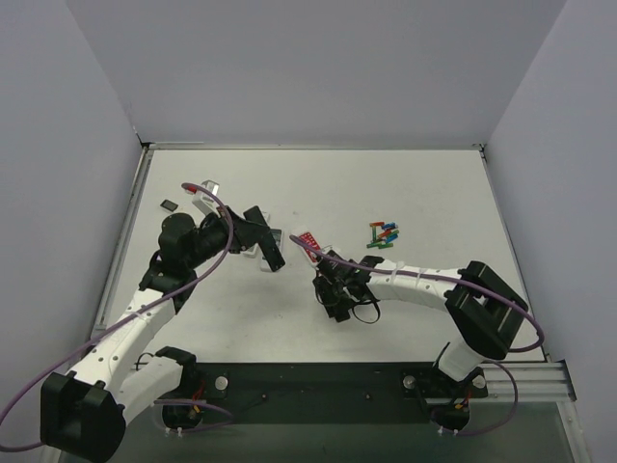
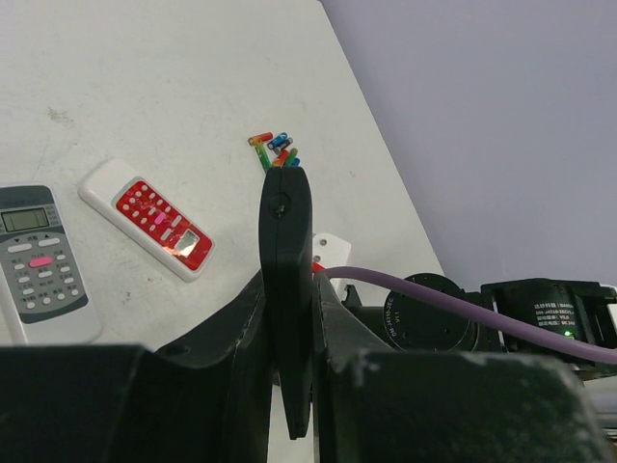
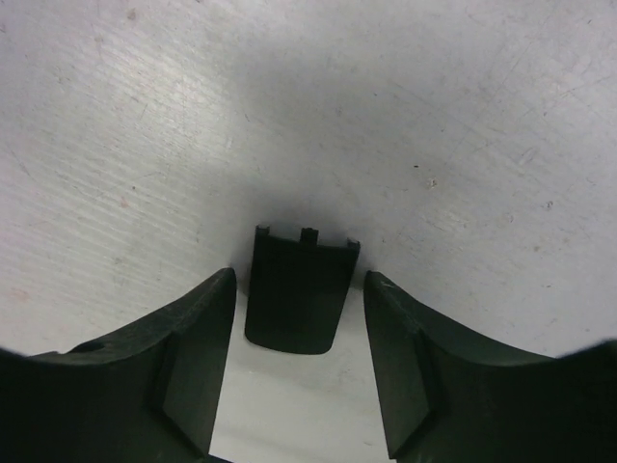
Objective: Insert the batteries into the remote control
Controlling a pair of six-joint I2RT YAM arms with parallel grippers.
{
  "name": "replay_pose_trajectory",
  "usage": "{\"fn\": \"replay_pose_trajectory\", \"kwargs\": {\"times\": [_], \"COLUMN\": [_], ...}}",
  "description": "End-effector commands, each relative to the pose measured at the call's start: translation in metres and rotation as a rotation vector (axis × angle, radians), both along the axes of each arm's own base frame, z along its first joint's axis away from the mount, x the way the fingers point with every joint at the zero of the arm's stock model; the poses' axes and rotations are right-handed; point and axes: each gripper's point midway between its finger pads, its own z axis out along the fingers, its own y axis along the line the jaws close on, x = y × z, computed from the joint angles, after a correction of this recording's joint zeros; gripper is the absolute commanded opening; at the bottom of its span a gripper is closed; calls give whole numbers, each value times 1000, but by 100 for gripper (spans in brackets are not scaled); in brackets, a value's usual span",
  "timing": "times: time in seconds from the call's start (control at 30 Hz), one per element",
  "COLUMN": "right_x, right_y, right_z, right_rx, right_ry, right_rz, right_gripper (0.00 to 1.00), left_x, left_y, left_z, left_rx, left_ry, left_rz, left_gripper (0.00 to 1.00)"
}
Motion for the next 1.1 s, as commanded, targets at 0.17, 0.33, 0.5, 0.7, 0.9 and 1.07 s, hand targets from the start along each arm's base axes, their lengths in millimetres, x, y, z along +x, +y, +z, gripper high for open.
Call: {"fn": "replay_pose_trajectory", "kwargs": {"times": [0.17,0.33,0.5,0.7,0.9,1.07], "right_x": [-2,9,35,65,96,114], "right_y": [-4,-8,-41,-92,-127,-137], "right_z": [22,71,108,115,114,110], "right_rx": [-17,54,172,217,177,154], "right_ry": [3,-97,-172,-173,-181,-164], "right_rz": [-14,-58,-288,-538,-667,-690], "right_gripper": [77,89,100,100,89,89], "left_x": [-3,-8,-12,-23,-31,-39], "left_y": [1,-3,-5,-7,-2,-5], "left_z": [29,41,43,35,17,14], "left_rx": [63,92,120,171,269,277], "left_ry": [-133,-202,-227,-229,-233,-240], "left_rz": [-49,-106,-128,-166,-166,-192], "left_gripper": [0,0,0,0,0,0]}}
